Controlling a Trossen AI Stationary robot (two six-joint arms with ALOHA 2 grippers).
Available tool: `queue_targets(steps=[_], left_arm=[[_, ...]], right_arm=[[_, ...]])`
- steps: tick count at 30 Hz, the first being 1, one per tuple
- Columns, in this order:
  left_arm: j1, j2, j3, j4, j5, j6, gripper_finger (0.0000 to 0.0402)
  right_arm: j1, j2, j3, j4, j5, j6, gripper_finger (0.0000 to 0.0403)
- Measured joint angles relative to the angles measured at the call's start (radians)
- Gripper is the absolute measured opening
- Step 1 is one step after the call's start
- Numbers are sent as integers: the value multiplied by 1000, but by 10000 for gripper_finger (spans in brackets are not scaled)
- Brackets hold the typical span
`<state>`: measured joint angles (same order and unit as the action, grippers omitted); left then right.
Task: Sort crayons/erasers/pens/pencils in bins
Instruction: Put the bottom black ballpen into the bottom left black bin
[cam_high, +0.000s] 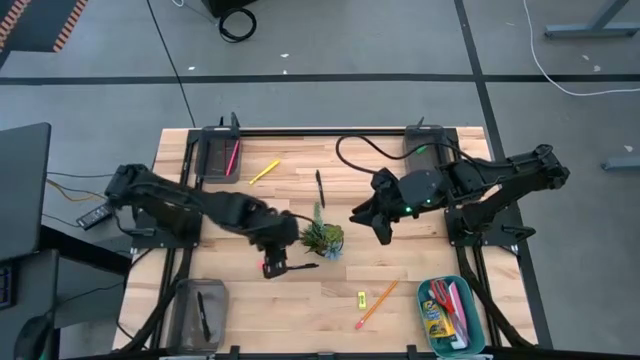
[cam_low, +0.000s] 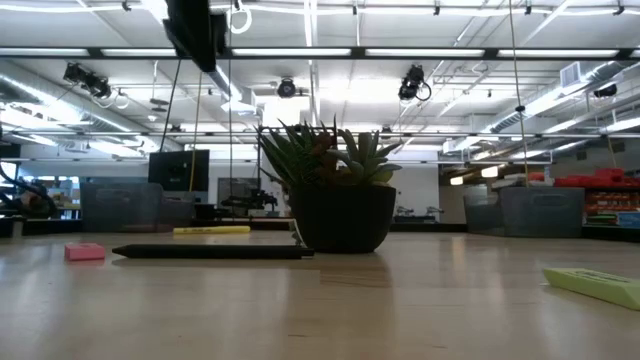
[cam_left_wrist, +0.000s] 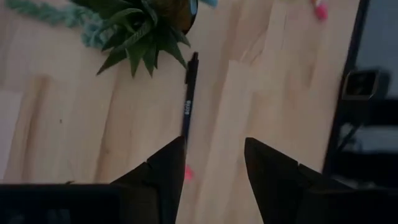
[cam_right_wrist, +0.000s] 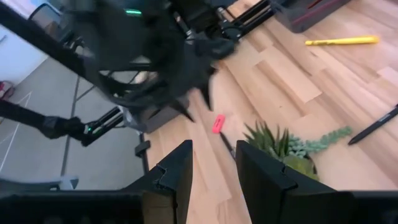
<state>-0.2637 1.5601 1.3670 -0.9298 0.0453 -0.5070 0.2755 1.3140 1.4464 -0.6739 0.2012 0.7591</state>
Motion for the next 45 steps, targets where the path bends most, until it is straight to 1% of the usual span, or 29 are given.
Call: queue_targets(steps=[3, 5, 7, 11, 17, 22, 29, 34, 40, 45], left_arm=[[41, 63, 0, 5, 46, 131, 178], [50, 110, 0, 4, 44, 226, 183], [56, 156, 0, 4, 46, 285, 188], [60, 246, 0, 21, 45, 299, 200], [40, 324, 0, 91, 25, 287, 216], [10, 351, 0, 151, 25, 260, 220], [-32, 359, 0, 169, 18, 265, 224], [-30, 395, 0, 171, 14, 254, 221], [-31, 459, 0, 172, 3, 233, 224], [-31, 467, 2, 174, -19, 197, 218]], right_arm=[[16, 0, 0, 0, 4, 1, 129], [24, 0, 0, 0, 27, 1, 129], [25, 0, 0, 0, 61, 9, 129], [24, 0, 0, 0, 110, 34, 129], [25, 0, 0, -5, 113, 43, 129], [29, 0, 0, -24, 113, 45, 129], [29, 0, 0, -29, 114, 56, 129], [29, 0, 0, -29, 147, 77, 129], [29, 0, 0, -30, 148, 78, 129], [29, 0, 0, -32, 146, 80, 129]])
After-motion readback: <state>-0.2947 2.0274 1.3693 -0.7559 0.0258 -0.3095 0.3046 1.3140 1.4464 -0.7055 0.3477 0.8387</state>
